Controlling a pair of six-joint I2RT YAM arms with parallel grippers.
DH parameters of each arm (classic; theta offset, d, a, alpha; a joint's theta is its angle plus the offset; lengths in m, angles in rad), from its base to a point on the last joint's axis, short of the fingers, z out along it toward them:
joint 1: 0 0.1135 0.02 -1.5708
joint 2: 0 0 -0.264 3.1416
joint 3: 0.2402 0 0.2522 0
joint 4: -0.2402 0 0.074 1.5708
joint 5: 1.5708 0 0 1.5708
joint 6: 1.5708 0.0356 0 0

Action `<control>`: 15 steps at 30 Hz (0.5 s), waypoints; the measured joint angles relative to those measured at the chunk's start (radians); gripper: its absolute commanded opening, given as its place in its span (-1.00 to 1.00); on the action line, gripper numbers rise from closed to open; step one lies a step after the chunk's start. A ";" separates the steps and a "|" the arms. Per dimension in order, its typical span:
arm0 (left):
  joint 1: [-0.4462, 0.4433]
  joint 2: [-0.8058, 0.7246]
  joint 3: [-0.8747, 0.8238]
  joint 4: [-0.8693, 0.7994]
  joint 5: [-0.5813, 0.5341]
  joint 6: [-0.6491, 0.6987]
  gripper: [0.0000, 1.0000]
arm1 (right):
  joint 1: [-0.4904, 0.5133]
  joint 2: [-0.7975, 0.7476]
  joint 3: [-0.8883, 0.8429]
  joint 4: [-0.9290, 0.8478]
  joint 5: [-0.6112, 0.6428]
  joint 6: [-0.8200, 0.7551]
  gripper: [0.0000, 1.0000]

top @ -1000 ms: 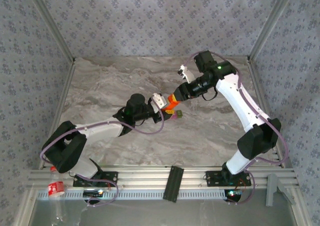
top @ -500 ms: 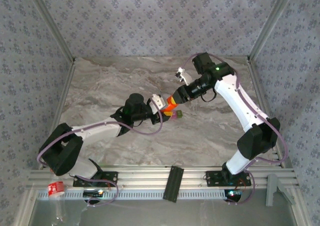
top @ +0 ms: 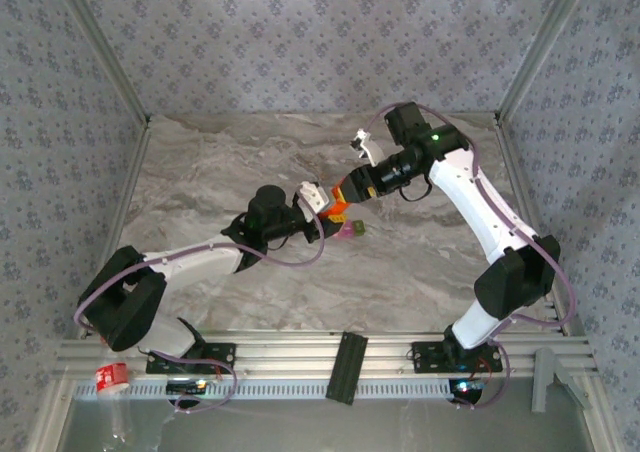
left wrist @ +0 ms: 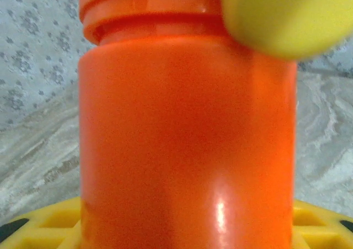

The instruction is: Sort the pills into containers

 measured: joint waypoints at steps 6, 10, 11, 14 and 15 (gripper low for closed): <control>0.000 0.024 0.035 0.043 -0.018 -0.017 -1.00 | -0.017 -0.011 0.018 0.023 0.000 0.042 0.89; 0.000 0.038 0.048 0.058 -0.031 -0.033 -1.00 | -0.047 -0.055 0.017 0.051 -0.007 0.071 0.92; 0.000 0.043 0.051 0.061 -0.036 -0.040 -1.00 | -0.061 -0.076 0.013 0.066 -0.013 0.082 0.92; 0.000 0.052 0.054 0.078 -0.041 -0.063 -1.00 | -0.113 -0.163 -0.032 0.137 -0.038 0.136 0.92; 0.000 0.055 0.055 0.086 -0.044 -0.071 -1.00 | -0.137 -0.200 -0.057 0.166 -0.047 0.163 0.91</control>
